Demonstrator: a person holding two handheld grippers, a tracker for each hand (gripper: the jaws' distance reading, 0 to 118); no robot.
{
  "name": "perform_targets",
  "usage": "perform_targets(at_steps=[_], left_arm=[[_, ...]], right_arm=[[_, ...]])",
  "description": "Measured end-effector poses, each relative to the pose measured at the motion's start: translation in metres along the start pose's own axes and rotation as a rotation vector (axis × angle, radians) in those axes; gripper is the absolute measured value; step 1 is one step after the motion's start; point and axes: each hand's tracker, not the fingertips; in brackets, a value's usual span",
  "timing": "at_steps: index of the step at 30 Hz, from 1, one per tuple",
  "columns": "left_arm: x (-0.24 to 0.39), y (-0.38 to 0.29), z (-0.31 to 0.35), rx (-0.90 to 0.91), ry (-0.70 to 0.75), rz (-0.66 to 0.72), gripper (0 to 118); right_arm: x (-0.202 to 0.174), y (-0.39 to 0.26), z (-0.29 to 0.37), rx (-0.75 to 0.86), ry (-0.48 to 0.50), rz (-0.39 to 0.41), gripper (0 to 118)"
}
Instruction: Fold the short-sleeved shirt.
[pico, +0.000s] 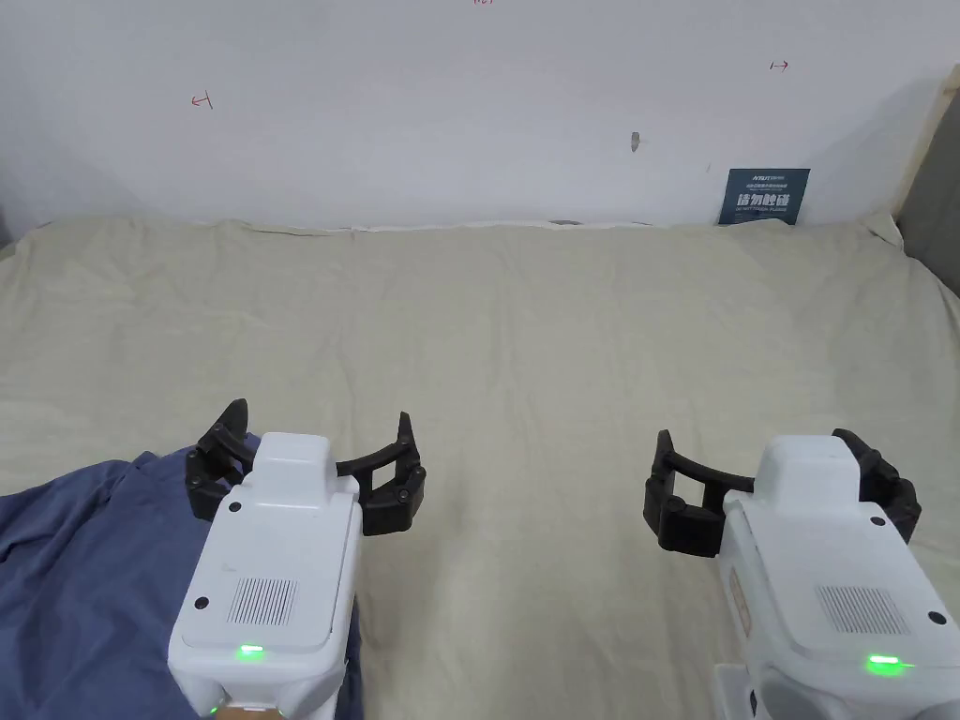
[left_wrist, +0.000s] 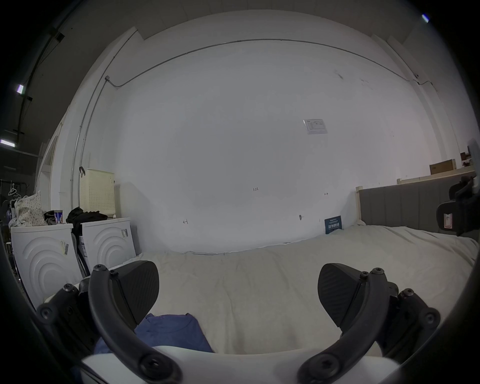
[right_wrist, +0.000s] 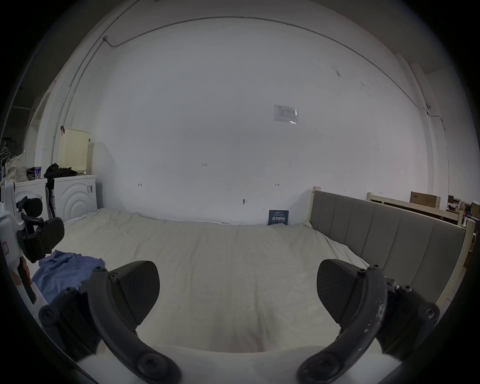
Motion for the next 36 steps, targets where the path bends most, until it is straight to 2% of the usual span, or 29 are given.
perform_targets(at_steps=[11,16,17,18,19,20,21,22,24,30,36], left_arm=[[0.001,0.002,0.000,0.000,0.000,-0.021,118],[0.001,0.004,0.001,0.006,-0.001,-0.013,111],[0.000,0.004,0.002,0.006,-0.003,-0.010,103],[0.000,0.005,0.002,0.002,-0.008,-0.005,89],[0.000,0.006,0.002,-0.007,-0.028,0.007,68],[-0.001,0.006,0.002,-0.014,-0.040,0.016,21],[0.000,0.006,0.001,-0.019,-0.039,0.015,1],[0.004,0.009,0.002,-0.032,-0.040,0.014,0],[0.006,0.011,0.003,-0.031,-0.067,0.012,0],[0.001,0.010,0.004,-0.032,-0.039,-0.019,0],[-0.038,0.006,0.012,-0.045,0.047,-0.022,0]], right_arm=[[0.001,0.003,0.001,0.003,-0.006,0.004,118],[0.001,0.003,0.001,-0.005,-0.004,0.004,118],[0.001,0.003,0.002,-0.009,-0.007,0.005,110],[0.000,0.004,0.003,-0.012,-0.007,0.005,97],[0.000,0.004,0.003,-0.016,-0.006,0.007,77],[0.000,0.004,0.002,-0.022,-0.006,0.008,38],[0.000,0.004,0.002,-0.025,-0.009,0.007,9],[0.001,0.004,0.002,-0.030,-0.026,0.001,1],[0.004,0.005,0.004,-0.030,0.012,-0.015,1],[-0.001,0.008,0.002,-0.027,0.026,-0.004,1],[-0.035,0.016,-0.014,-0.019,0.117,0.003,1]])
